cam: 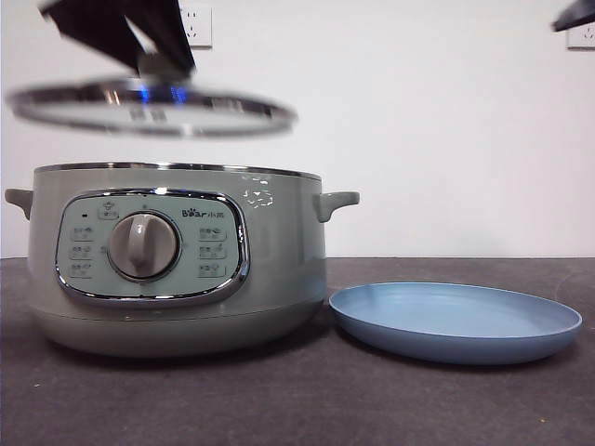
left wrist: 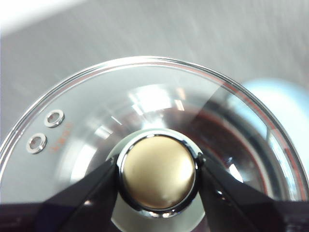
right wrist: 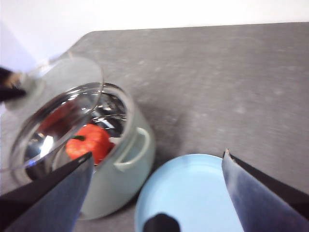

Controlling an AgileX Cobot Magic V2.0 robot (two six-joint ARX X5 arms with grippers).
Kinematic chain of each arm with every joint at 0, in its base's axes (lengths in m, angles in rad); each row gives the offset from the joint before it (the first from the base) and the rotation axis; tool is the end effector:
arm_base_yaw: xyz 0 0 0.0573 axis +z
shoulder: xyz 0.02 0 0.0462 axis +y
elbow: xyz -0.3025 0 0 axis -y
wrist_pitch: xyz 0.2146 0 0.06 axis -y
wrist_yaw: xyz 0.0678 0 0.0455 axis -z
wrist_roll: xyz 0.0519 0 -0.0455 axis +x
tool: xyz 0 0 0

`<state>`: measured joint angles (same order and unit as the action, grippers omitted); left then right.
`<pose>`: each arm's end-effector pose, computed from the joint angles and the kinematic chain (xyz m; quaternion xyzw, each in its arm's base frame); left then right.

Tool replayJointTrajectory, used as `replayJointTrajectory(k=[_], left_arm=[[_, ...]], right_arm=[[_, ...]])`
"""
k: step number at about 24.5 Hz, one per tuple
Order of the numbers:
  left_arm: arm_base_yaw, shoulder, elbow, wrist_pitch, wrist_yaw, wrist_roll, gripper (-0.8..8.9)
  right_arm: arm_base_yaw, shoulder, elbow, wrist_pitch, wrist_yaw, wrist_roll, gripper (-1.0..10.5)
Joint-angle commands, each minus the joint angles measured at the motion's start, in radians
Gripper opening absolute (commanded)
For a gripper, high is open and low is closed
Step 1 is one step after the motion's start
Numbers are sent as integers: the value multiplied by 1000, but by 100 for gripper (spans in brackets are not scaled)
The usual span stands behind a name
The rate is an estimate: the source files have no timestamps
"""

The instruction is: Take the pumpkin out from the steamer,put the pumpkin in the blue plate,close the lid

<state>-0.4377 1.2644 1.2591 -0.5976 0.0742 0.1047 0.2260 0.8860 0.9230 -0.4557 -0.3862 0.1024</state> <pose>0.2177 -0.1061 0.3830 0.1019 0.2790 -0.2567 0.9197 0.1387 0.0519 0.3586 0.0643 0.2220 0.2838 0.9306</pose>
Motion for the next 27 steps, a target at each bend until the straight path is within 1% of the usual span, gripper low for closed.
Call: replayJointTrajectory(k=[1,5,9,12,14,15,17,19,20,22,23,24,27], left_arm=[[0,-80,23,27,-64,10,-8],[0,-179,23,-19,-223,11,-8],[0,-271,23,-67,-365,12,-8],[0,-330,23,-98,-442,13,-8],[0,-362,23,-116,-479,14,-8],[0,-377,23,-123,-498,16,-8],[0,-402,23,-138,-524,24,-8],[0,-427,23,-159,-570,28,-8],[0,-436,23,-170,-590,28,-8],[0,-448,23,-198,-628,28,-8],[0,-448,23,-209,-643,29,-8],[0,-448,23,-220,-658,31,-8],[0,-448,23,-243,-678,31,-8]], right_arm=[[48,67,46,10,-1,20,442],[146,207,152,-10,-2,18,445],[259,381,308,-72,0,-8,447],[329,525,458,-161,0,-47,453],[373,624,571,-235,4,-74,516],[397,677,634,-276,19,-87,542],[443,770,747,-349,78,-121,545],[499,898,898,-439,182,-155,545],[524,957,963,-480,220,-165,545],[570,1060,1052,-528,294,-182,544],[585,1097,1069,-529,323,-192,544],[598,1127,1072,-521,341,-202,543],[613,1211,1072,-513,341,-207,540]])
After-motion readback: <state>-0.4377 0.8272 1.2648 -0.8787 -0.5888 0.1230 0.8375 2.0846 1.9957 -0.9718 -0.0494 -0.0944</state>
